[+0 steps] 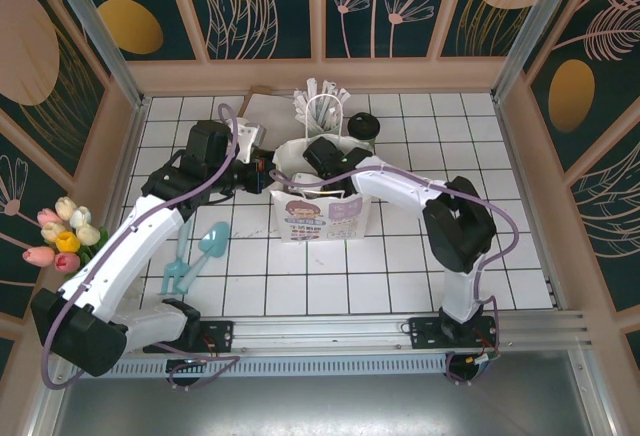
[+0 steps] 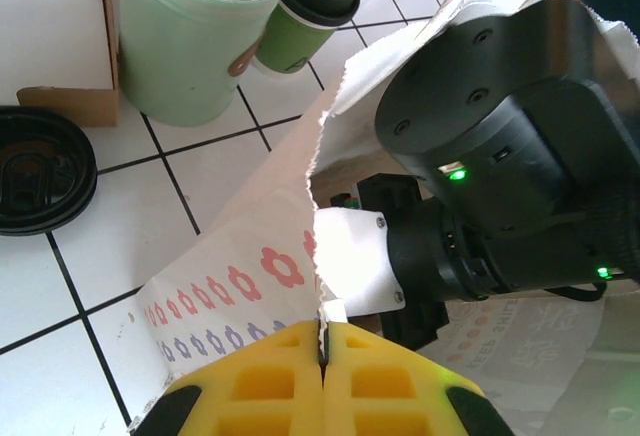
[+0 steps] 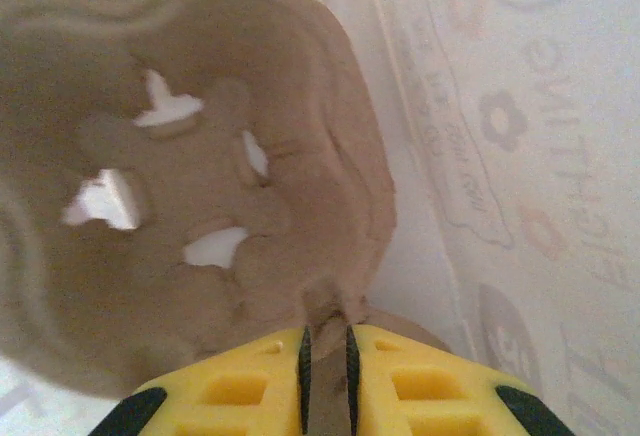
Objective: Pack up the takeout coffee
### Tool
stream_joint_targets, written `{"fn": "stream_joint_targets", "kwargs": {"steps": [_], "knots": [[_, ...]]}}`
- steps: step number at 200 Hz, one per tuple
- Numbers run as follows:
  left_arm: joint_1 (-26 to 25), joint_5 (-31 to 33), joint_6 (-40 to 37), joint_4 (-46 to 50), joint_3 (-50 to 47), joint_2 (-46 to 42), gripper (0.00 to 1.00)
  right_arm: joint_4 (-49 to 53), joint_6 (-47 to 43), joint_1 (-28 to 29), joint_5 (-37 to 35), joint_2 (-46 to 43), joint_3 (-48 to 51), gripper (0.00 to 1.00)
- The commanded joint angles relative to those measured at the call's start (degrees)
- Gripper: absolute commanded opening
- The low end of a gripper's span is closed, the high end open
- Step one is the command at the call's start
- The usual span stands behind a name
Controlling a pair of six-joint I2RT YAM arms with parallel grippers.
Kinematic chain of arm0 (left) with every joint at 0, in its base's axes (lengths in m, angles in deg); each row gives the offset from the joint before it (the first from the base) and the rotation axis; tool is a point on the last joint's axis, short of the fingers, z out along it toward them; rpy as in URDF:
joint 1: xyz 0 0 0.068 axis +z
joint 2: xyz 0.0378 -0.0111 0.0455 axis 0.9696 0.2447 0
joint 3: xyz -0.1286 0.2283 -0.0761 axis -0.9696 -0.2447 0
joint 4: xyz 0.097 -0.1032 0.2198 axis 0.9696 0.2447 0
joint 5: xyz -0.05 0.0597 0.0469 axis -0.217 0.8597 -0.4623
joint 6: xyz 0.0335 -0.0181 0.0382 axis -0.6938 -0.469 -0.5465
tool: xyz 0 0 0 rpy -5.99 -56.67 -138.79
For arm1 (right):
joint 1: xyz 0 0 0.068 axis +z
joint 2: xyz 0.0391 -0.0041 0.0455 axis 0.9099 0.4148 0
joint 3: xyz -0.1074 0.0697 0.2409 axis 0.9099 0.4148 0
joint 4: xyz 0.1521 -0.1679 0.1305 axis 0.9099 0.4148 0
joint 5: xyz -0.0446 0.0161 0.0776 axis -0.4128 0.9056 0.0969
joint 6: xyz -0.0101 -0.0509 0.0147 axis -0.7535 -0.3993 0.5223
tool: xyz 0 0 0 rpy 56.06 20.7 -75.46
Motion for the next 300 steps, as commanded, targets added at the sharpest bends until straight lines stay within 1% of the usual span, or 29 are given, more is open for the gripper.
{"fn": "stream_joint_targets", "kwargs": {"steps": [1,20,34,53,69,91,105,116,140,171,205,224,247,270,300], "knots": [[-0.26,-1.76,-0.67,-1.16,0.15,-0.41,0.00,-4.32,-1.69,0.23,-4.50,1.69,2.36,0.20],[-0.35,-1.98,-0.66,-1.15,-0.17,-0.44,0.00,-6.36,-1.42,0.05,-5.58,2.45,2.30,0.21],[-0.30,-2.16,-0.62,-1.15,-0.30,-0.44,0.00,-7.14,-0.90,0.05,-9.19,3.34,2.00,0.21],[-0.28,-2.15,-0.63,-1.13,-0.26,-0.57,0.00,-7.18,-0.88,0.12,-11.91,4.09,1.86,0.21],[-0.33,-1.85,-0.67,-0.91,0.09,-0.57,0.00,-6.63,-0.93,0.14,-11.93,3.65,1.48,0.22],[-0.34,-1.12,-0.70,-0.54,0.42,-0.12,0.00,-5.05,-0.41,0.03,-6.17,1.54,-0.16,0.28],[-0.28,-0.23,-0.86,-0.45,0.35,-0.09,0.00,-4.48,-0.33,-0.13,-0.60,-0.66,-0.96,0.34],[-0.33,0.33,-0.79,-0.29,0.49,0.06,0.00,-3.74,-0.45,-0.30,2.34,-2.15,-1.72,0.39],[-0.32,0.39,-0.20,0.19,0.95,0.77,0.00,-3.03,-0.32,-0.97,6.00,-5.24,-3.00,0.48],[-0.31,0.65,0.07,0.37,0.96,0.87,0.00,-2.32,0.17,-2.18,10.74,-8.65,-5.60,0.56],[-0.28,0.62,0.26,0.26,0.95,0.70,0.00,-2.22,-0.07,-2.73,12.99,-12.32,-8.53,0.65],[-0.33,0.73,0.06,0.43,1.06,0.80,0.00,-1.95,-0.23,-3.44,16.52,-14.67,-9.70,0.71],[-0.29,0.86,-0.13,0.78,1.15,1.06,0.00,-2.54,1.96,-5.21,20.40,-17.71,-11.17,0.79],[-0.29,0.92,-0.40,0.79,1.21,0.96,0.00,-3.75,4.73,-7.78,22.19,-21.49,-11.85,0.90],[-0.29,1.02,-0.76,0.65,1.33,0.94,0.00,-5.07,5.68,-13.42,27.60,-27.27,-9.34,0.92]]}}
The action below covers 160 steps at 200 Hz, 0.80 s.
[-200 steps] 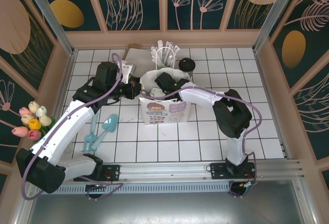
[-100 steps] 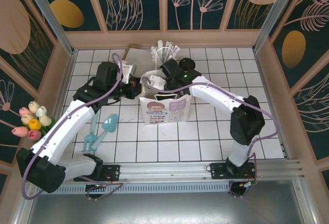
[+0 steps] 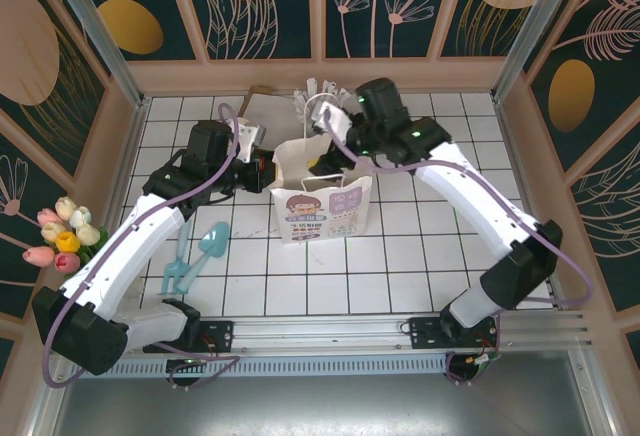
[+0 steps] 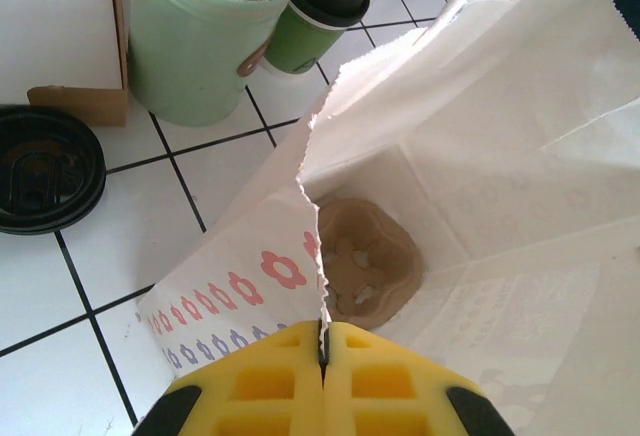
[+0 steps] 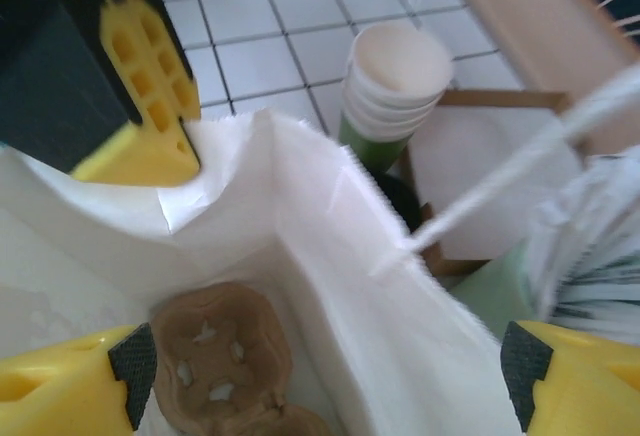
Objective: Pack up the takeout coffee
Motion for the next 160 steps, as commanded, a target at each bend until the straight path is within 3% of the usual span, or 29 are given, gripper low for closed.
{"fn": "stream_joint_targets", "kwargs": {"steps": [1,32,45,66,112,131,160], "knots": [[-0.37,0.11,-0.74,0.69,1.28,0.48,0.00,-1.55,1.70,-4.10,7.02,-5.66,0.39,0.92],[-0.37,-0.51,-1.02,0.53,1.26,0.42,0.00,-3.08,2.34,-9.28,1.58,-7.96,3.96,0.92],[-0.41,-0.60,-1.15,0.52,1.28,0.39,0.00,-1.51,1.02,-10.65,-1.51,-6.10,3.34,0.90],[-0.37,-0.78,-1.32,0.32,1.28,0.30,0.00,2.48,-3.59,-11.96,-0.73,-1.45,0.90,0.88],[-0.39,-1.92,-0.96,-0.86,1.18,0.59,0.00,6.82,-9.71,-11.30,-0.77,8.76,-8.44,0.87],[-0.37,-2.06,-0.21,-0.82,1.34,0.88,0.00,6.72,-13.69,-10.34,-0.37,9.91,-7.49,0.87],[-0.40,-2.92,-0.36,-0.82,2.40,1.19,0.00,3.50,-15.23,-7.71,-5.27,10.91,-4.90,0.85]]}}
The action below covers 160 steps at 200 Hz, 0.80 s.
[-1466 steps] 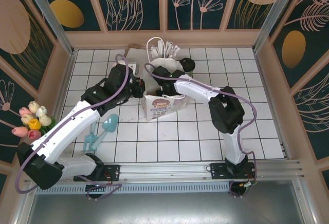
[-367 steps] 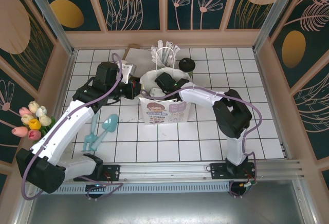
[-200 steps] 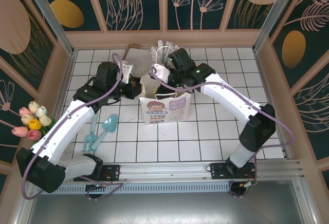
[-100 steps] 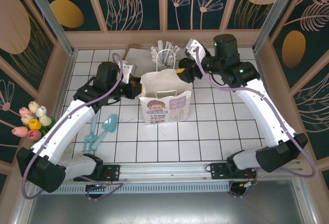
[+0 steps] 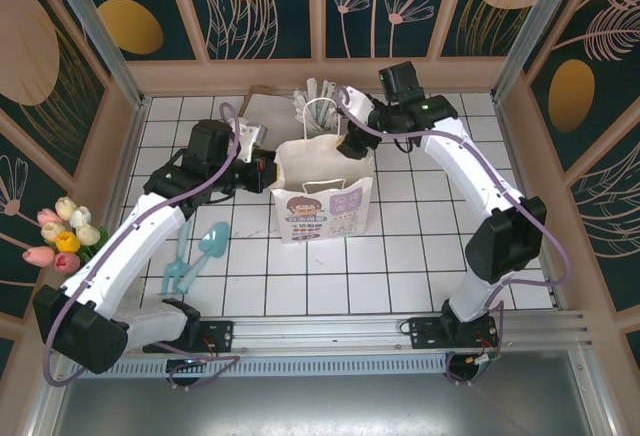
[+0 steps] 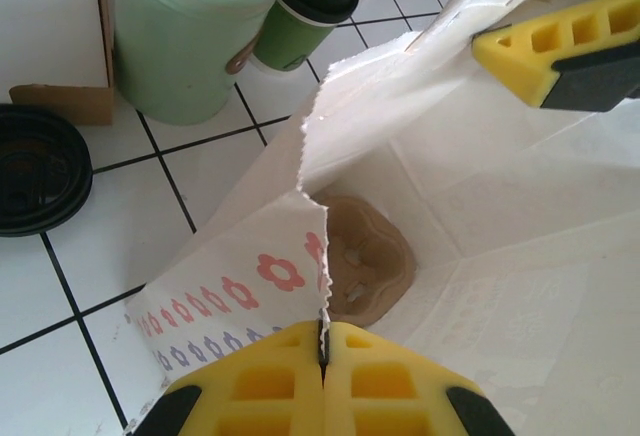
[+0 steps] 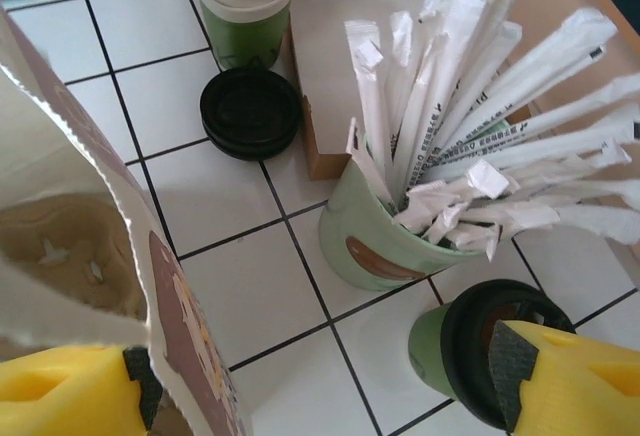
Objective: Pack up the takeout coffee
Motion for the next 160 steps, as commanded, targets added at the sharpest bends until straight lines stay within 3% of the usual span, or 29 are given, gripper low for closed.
{"fn": "stream_joint_targets", "kwargs": {"steps": [1,29,63,116,160], "knots": [[-0.39,-1.53,-0.40,-0.62,2.10,0.60,0.00,-1.36,-4.26,2.40,-3.09,0.55,0.62,0.85],[-0.38,-1.43,-1.71,-0.38,3.68,1.60,0.00,-2.02,-5.34,2.71,-2.15,0.42,2.00,0.81],[-0.37,-1.44,-3.32,0.09,5.52,2.44,0.00,0.81,-5.46,2.70,-0.27,0.10,1.89,0.55],[0.30,-1.61,-7.49,5.44,13.05,5.35,0.00,2.50,1.02,3.11,1.35,-2.92,1.35,0.28],[4.04,-5.97,-8.18,9.01,19.70,10.71,0.01,7.77,11.00,5.12,1.70,-5.52,1.65,0.23]]}}
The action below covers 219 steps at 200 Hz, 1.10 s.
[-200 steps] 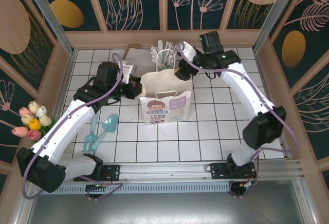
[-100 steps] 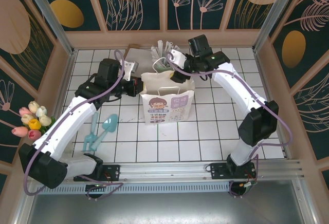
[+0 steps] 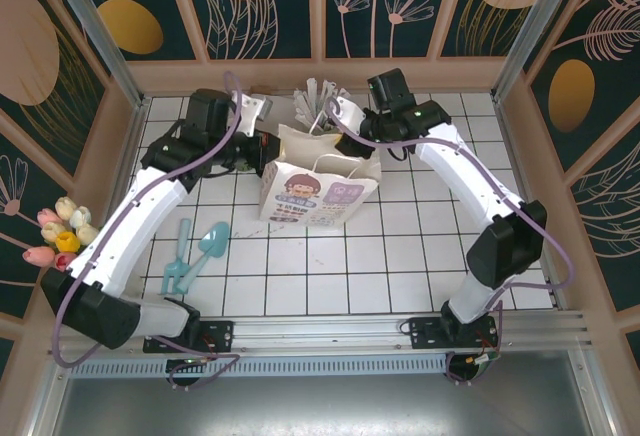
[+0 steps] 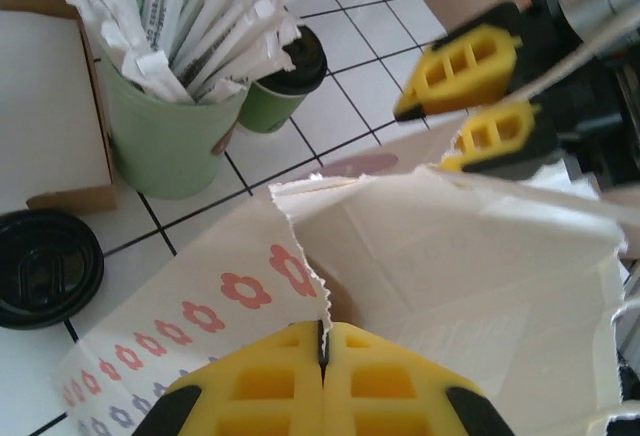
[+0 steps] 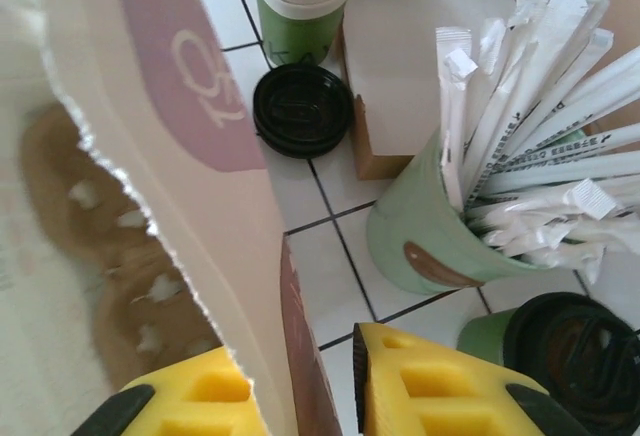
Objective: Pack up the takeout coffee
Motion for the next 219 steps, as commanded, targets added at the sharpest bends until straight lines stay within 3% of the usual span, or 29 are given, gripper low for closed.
{"fn": "stream_joint_targets", "kwargs": {"steps": [1,34,50,72,86,111,136,162,177,193,219], "knots": [[2.07,-3.67,-1.84,2.81,3.72,2.82,0.01,5.11,7.61,1.57,1.92,-3.44,0.33,0.23],[2.67,-5.16,-2.18,2.78,6.41,8.18,0.07,3.08,16.51,3.10,-1.02,-6.34,6.13,0.26],[2.66,-6.57,-2.30,3.20,8.29,11.00,0.11,3.36,20.24,3.76,-2.77,-6.47,7.59,0.35],[2.63,-7.36,-2.65,3.13,11.26,12.69,0.24,4.80,23.00,3.92,-4.87,-6.91,8.26,0.44],[2.74,-7.56,-2.62,2.98,12.66,12.71,0.29,4.37,23.94,3.89,-6.23,-7.84,8.85,0.45],[2.76,-7.40,-2.21,1.87,13.11,11.21,0.36,2.47,26.21,3.77,-7.98,-9.86,9.05,0.36],[2.76,-5.38,-1.38,0.05,11.78,8.14,0.52,1.31,29.26,3.77,-8.39,-11.89,8.94,0.15],[2.76,0.76,1.93,-3.38,10.29,3.44,0.87,1.72,33.14,3.89,-8.74,-13.24,9.08,0.05],[2.76,2.67,4.60,-6.40,9.18,-0.01,0.98,2.64,37.50,4.04,-8.90,-13.57,8.48,0.01],[2.76,8.75,8.56,-10.58,5.88,-4.38,0.98,3.43,44.14,4.29,-9.45,-13.64,7.30,0.00],[2.76,28.32,13.80,-10.63,2.26,-8.85,0.99,6.30,56.61,5.58,-14.17,-13.66,4.25,0.00]]}}
